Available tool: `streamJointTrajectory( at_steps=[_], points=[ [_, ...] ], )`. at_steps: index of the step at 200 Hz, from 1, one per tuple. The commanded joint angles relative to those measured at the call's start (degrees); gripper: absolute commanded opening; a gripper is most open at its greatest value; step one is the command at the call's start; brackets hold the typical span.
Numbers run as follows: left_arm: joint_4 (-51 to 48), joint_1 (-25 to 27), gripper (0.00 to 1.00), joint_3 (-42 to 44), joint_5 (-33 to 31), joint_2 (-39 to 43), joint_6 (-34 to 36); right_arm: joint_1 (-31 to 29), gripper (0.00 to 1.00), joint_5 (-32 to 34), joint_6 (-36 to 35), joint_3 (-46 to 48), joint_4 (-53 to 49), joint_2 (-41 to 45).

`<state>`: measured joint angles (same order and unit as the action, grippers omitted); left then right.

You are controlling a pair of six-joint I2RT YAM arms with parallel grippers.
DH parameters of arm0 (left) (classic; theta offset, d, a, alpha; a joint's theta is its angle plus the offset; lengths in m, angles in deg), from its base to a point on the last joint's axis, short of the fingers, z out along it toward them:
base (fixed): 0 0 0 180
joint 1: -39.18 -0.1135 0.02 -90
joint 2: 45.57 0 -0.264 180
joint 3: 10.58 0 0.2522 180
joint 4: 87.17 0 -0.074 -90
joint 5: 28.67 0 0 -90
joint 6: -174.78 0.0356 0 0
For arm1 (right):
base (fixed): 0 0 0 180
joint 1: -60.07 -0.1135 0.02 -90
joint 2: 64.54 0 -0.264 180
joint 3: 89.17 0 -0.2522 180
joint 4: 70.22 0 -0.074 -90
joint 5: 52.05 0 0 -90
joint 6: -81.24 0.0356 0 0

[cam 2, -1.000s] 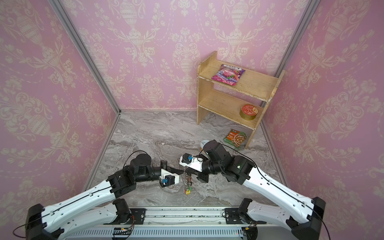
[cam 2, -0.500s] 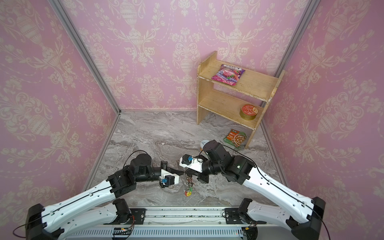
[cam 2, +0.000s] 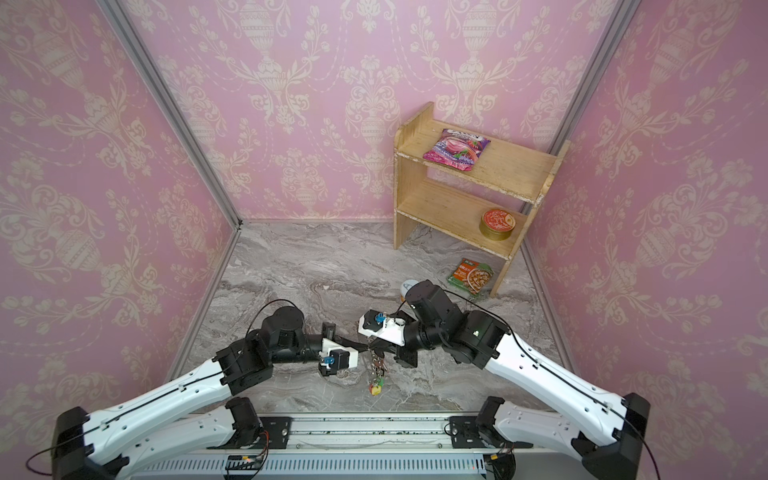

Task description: Put the keys on the keyring

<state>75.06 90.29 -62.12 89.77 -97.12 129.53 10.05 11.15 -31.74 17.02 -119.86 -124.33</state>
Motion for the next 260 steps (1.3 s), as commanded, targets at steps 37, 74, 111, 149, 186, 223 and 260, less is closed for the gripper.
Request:
streamJointTrajectory(
  at_steps=[37,74,111,149,186,223,260],
  points=[
    [1.8,-1.5,0.00,-3.2,0.8,-0.8,-2.6,-0.4,0.00,-2.5,-1.1,-0.6,-2.7,1.2],
    [1.8,-1.9,0.00,-3.3,1.3,-1.0,-3.0,-0.5,0.00,-3.1,-1.3,-0.6,-3.1,0.7],
    [2.0,-2.2,0.00,-3.3,1.8,-0.7,-3.3,-0.5,0.00,-1.1,-1.3,-0.8,-3.4,0.3],
    [2.0,-2.1,0.00,-3.0,2.4,-0.3,-3.1,-0.5,0.00,6.0,0.8,1.6,1.8,4.3],
    [2.1,-2.1,0.00,-3.2,2.7,-0.1,-3.0,-0.4,0.00,7.4,1.7,1.9,3.7,4.1],
    [2.0,-2.2,0.00,-3.1,2.8,0.2,-2.9,-0.4,0.00,6.3,1.7,1.5,3.2,3.0],
    [1.9,-2.2,0.00,-3.2,2.7,0.3,-3.0,-0.4,0.00,4.0,1.2,1.0,2.0,2.2]
  ],
)
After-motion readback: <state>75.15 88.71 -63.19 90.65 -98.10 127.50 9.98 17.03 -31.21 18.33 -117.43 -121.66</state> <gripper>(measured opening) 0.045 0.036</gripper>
